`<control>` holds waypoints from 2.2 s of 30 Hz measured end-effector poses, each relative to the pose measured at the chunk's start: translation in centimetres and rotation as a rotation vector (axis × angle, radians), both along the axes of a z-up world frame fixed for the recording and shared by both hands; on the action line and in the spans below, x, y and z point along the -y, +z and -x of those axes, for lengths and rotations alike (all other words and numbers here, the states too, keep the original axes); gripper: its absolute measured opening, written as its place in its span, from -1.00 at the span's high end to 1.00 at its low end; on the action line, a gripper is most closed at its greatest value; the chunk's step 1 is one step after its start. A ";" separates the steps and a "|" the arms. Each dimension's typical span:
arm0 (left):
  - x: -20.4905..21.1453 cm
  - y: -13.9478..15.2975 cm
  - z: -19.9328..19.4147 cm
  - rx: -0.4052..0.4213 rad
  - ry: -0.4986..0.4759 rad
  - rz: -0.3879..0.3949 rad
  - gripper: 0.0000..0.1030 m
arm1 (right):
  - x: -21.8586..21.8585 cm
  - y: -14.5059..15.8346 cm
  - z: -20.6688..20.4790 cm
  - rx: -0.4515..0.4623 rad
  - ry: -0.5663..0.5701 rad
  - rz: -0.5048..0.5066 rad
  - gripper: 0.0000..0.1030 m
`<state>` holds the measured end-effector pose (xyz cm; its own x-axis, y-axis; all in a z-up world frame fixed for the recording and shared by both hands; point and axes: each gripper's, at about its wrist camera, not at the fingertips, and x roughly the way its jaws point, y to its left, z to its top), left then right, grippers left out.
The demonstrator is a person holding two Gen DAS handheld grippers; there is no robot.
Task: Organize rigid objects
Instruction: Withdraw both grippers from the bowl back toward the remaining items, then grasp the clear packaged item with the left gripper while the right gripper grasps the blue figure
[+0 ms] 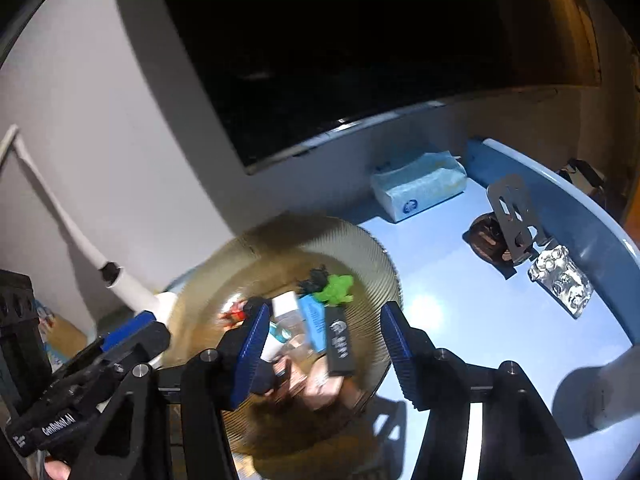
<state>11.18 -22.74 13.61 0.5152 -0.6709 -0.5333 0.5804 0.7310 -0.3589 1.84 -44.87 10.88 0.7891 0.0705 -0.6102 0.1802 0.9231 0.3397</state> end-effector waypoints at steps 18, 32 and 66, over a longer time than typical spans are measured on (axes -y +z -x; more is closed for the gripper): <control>-22.7 3.2 12.4 0.157 0.279 -0.002 -0.68 | -18.8 1.2 7.6 0.089 0.449 0.022 -0.15; -26.8 -11.1 9.3 -0.061 0.493 -0.142 -0.68 | -25.2 -9.7 6.0 -0.047 0.536 0.107 -0.15; -19.8 -13.3 -6.5 -0.125 0.118 -0.383 -0.64 | -33.5 -10.6 -1.3 -0.166 0.571 0.264 -0.09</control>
<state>17.64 -2.91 0.32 0.4918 -0.3520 -0.7964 0.4542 0.8841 -0.1103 3.09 -11.35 0.25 0.5654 0.2818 -0.7752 -0.3333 0.9377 0.0978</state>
